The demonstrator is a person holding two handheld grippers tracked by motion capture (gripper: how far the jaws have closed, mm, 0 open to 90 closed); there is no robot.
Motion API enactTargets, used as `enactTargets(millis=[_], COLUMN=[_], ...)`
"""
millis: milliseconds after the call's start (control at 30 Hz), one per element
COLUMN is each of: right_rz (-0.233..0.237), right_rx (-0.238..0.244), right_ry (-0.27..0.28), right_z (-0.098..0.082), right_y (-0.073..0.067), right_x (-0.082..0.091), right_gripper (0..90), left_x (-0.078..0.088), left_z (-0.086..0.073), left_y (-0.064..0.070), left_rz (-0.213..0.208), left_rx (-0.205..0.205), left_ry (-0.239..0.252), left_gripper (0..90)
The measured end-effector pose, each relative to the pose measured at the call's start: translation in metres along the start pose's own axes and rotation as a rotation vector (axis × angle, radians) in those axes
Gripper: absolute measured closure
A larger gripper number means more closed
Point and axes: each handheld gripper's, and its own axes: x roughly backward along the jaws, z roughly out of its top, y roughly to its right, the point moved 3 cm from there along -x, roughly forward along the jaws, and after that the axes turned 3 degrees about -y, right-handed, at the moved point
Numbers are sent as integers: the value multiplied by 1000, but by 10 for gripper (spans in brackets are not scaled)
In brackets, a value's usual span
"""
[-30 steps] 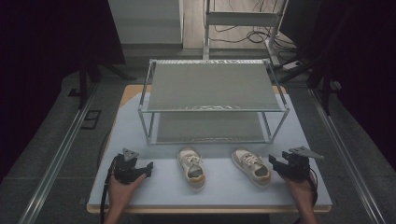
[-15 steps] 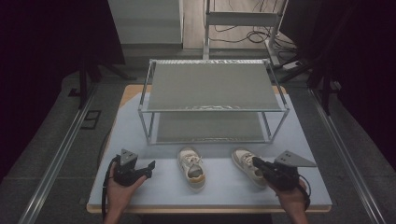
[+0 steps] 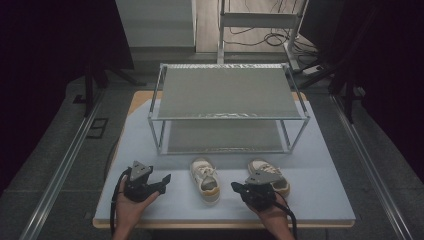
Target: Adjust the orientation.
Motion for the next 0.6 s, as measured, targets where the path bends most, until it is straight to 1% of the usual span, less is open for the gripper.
enactTargets(millis=[67, 167, 200, 233, 267, 300, 333, 367, 400, 500, 567, 600], right_rz=[1, 17, 25, 47, 25, 17, 36, 36, 59, 71, 97, 125], right_rx=[6, 4, 6, 20, 34, 47, 39, 39, 30, 56, 58, 63], right_ry=[-24, -47, -54, -70, -72, -75, -81, -81, -85, -88, -86, -83], right_z=[-2, -3, -3, -3, -3, -3, -3, -3, -3, -2, 1, 5], right_y=[-3, -6, -8, -15, -18, -20, -22, -22, -24, -35, -41, -47], right_x=[-10, -22, -26, -35, -38, -42, -44, -44, -47, -56, -61, -68], right_gripper=[897, 897, 898, 899, 899, 899, 899, 899, 899, 898, 898, 897], left_x=[1, 2, 2, 2, 3, 3, 3, 3, 4, 5, 6, 7], left_z=[0, 0, 0, 0, 0, 0, 0, 0, 0, 0, 0, 1], left_y=[1, 1, 1, 0, 0, -1, -1, -1, -2, -3, -4, -5], left_rz=[-4, -15, -16, -21, -22, -23, -23, -23, -24, -27, -29, -31], left_rx=[0, 7, 10, 14, 16, 18, 18, 20, 24, 29, 33, 35], left_ry=[4, -2, -3, -7, -6, -4, -4, -4, -4, 1, 5, 9], left_gripper=[271, 280, 281, 282, 282, 282, 282, 282, 282, 282, 282, 282])
